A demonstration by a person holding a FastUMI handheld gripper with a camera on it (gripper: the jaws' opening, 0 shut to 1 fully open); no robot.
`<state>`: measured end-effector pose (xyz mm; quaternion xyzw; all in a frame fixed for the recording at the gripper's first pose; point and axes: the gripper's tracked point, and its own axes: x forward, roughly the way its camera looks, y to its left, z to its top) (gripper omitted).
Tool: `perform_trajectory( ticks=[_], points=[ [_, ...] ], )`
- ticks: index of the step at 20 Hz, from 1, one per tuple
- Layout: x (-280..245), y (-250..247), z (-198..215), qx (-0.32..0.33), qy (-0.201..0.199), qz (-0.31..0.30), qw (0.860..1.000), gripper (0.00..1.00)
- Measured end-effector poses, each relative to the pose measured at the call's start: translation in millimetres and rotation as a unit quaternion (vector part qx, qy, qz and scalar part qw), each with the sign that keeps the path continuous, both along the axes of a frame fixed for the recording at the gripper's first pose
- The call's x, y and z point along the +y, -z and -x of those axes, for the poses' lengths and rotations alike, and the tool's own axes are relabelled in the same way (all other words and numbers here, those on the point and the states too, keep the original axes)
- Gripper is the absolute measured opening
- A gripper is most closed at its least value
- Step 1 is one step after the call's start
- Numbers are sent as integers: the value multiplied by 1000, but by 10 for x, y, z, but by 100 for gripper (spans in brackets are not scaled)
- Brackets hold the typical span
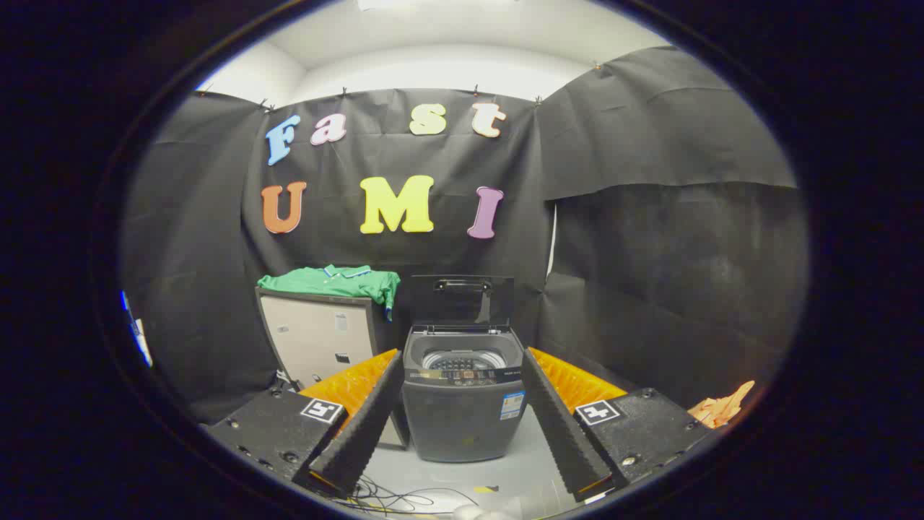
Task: Put the clothes into the washing machine and then close the washing machine lid.
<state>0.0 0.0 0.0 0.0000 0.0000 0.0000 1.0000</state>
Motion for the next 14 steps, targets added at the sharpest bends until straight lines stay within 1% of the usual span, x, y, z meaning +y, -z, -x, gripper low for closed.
perform_trajectory(
  ticks=[6,11,14],
  points=[
    [103,-18,43,-6,-24,18,1000,100],
    [130,-16,49,-6,-21,10,1000,100],
    [143,9,39,-6,-19,17,1000,100]
  ],
)
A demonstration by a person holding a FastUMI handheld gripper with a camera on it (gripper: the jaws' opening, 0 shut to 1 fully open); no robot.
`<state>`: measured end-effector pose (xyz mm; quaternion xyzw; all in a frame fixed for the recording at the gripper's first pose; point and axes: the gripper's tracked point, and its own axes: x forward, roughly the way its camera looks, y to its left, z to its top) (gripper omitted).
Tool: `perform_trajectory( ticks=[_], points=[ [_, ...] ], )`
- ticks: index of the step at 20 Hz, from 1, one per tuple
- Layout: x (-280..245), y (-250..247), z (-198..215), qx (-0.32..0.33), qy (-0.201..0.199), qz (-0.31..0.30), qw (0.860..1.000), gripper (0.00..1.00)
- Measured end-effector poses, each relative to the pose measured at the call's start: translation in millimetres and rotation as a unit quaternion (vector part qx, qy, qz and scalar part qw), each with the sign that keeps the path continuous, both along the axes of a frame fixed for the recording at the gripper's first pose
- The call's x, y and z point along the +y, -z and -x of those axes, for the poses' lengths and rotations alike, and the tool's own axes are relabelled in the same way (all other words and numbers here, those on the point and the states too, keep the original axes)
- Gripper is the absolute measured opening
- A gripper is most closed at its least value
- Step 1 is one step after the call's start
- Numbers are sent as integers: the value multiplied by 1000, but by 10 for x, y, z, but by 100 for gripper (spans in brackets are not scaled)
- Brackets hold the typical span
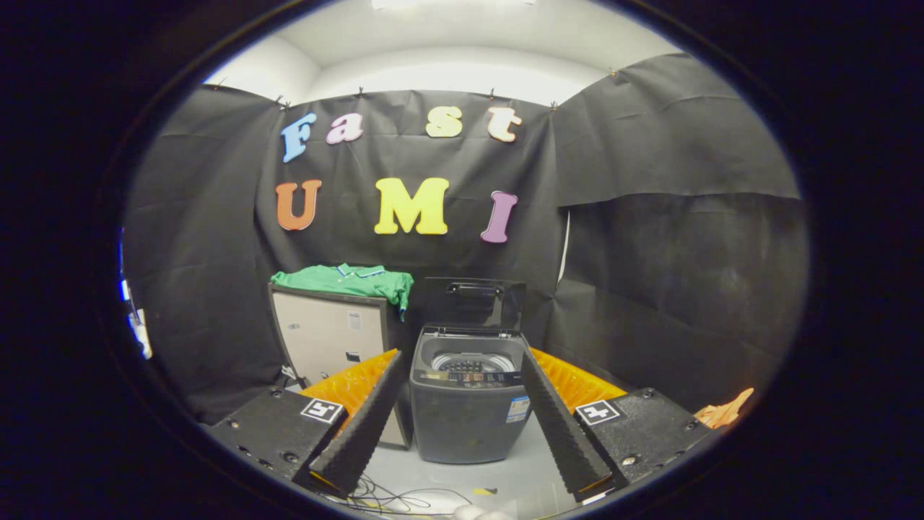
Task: Put the clothes into the washing machine and then close the washing machine lid.
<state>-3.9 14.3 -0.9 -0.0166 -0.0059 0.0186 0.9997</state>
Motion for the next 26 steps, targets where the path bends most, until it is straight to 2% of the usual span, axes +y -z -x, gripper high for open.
perform_trajectory(
  ticks=[9,17,21,26],
  points=[
    [56,-157,-191,3,13,-7,1000,100],
    [542,-697,-638,-16,9,-15,1000,100],
    [914,-1070,-1051,-26,-13,-20,999,100],
    [1518,-1643,-1757,-42,-68,-25,996,100]
  ],
)
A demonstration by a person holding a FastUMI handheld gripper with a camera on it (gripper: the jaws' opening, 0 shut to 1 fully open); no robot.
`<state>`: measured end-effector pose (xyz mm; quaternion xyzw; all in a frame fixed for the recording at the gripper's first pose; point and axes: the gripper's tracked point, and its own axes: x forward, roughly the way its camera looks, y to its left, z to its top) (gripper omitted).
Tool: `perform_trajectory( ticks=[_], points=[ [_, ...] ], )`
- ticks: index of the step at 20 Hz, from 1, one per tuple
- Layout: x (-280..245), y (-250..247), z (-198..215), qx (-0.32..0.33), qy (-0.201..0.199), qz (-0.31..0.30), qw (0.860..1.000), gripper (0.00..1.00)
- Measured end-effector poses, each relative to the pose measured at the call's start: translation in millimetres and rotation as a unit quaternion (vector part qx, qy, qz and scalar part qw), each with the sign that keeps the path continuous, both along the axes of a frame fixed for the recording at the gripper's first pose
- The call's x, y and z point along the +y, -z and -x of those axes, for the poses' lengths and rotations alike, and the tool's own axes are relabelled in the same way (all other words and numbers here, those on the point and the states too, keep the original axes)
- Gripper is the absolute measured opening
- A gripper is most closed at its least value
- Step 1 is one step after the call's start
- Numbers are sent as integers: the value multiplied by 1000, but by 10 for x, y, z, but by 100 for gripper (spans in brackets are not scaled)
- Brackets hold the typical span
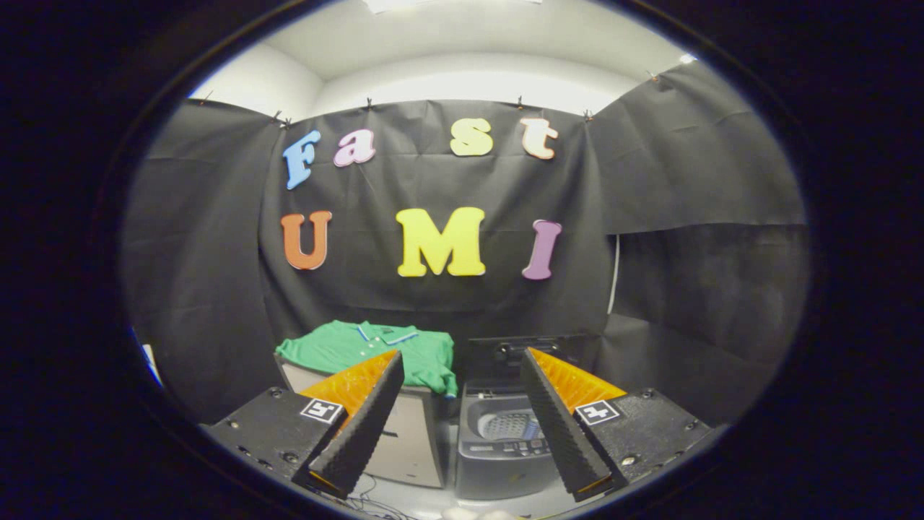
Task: Put the clothes into the washing machine and then close the washing machine lid.
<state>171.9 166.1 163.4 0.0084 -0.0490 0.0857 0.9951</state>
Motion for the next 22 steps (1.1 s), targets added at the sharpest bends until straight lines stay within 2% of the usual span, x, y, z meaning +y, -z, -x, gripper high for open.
perform_trajectory(
  ticks=[5,10,15,22],
  points=[
    [685,-410,-819,8,-53,-5,999,100],
    [1385,-425,-1594,62,-102,-9,993,100],
    [1956,-232,-2090,103,-100,8,990,100],
    [2425,532,-2616,219,-80,31,972,100]
  ],
)
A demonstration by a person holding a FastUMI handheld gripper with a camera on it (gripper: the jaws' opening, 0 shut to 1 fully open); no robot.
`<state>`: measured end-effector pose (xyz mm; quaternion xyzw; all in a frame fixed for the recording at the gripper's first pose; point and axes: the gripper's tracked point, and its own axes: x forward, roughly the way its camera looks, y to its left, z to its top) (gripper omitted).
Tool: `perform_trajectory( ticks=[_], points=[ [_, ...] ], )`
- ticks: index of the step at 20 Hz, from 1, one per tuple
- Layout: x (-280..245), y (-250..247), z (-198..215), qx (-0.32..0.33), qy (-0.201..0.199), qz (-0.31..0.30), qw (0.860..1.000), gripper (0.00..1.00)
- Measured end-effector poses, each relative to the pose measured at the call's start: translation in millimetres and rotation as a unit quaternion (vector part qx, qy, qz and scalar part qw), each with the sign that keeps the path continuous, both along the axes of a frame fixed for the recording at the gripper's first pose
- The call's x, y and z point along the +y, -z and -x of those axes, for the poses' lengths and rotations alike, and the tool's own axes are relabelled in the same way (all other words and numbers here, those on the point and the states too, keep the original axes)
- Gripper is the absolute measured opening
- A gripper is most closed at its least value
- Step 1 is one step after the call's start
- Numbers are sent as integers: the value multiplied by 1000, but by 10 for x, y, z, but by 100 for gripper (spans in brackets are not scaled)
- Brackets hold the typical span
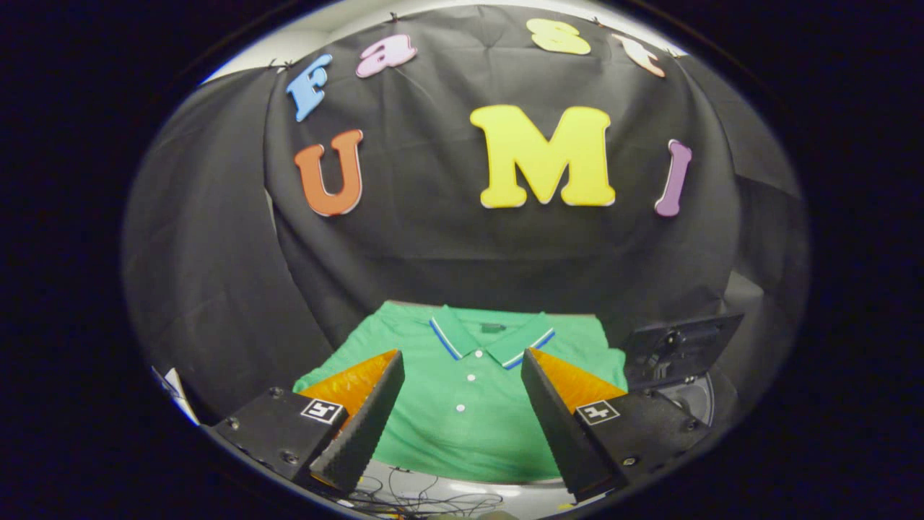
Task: Put the clothes into the washing machine and then close the washing machine lid.
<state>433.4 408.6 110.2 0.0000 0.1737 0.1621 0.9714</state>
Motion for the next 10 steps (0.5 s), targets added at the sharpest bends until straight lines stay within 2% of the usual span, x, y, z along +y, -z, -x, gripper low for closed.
perform_trajectory(
  ticks=[7,10],
  points=[
    [-48,574,-306,75,41,24,996,100],
    [-68,788,-280,119,50,35,991,100]
  ],
)
